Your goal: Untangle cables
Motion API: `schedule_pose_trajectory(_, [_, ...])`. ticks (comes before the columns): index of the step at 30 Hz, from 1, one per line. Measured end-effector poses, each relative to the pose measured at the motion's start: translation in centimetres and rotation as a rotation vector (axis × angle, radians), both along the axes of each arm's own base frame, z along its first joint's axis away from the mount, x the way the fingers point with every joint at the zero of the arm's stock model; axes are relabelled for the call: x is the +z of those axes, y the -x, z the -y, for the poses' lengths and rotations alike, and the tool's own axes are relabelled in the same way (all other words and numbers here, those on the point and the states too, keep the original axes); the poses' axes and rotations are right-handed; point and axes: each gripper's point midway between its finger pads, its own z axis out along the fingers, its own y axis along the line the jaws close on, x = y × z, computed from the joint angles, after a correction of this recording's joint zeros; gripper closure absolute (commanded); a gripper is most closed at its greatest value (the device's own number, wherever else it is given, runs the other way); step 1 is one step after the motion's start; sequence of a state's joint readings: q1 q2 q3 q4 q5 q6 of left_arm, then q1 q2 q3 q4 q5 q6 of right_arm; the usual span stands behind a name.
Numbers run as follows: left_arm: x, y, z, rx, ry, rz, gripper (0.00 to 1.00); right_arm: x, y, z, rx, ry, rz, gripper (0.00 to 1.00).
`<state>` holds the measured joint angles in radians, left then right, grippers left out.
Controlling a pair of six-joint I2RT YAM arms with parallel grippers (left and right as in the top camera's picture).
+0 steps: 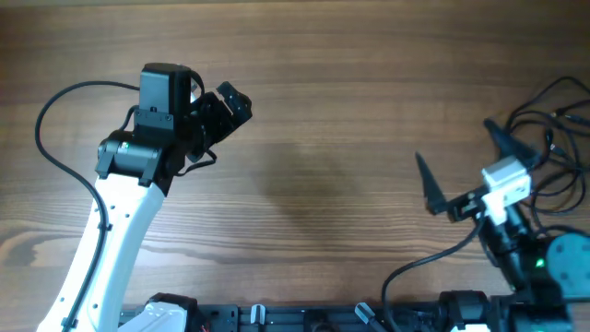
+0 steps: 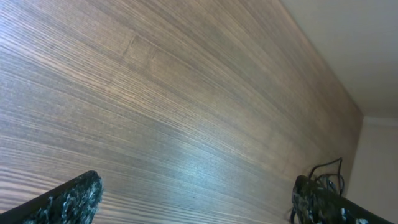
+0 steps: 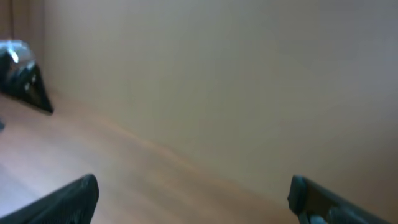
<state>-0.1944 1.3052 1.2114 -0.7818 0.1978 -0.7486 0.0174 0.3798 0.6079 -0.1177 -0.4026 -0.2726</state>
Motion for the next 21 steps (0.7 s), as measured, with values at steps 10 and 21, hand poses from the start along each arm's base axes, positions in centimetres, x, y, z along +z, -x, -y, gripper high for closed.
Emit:
schedule_pose_trajectory(10, [0.0, 0.0, 0.0, 0.0, 0.0, 0.0, 0.0, -9.9, 0.7, 0.0, -0.016, -0.002, 0.046, 0.0])
schedule_pose_trajectory(21, [0.0, 0.0, 0.0, 0.0, 0.0, 0.0, 0.0, -17.5, -0.8, 0.8, -0.066, -0.032, -0.122, 0.0])
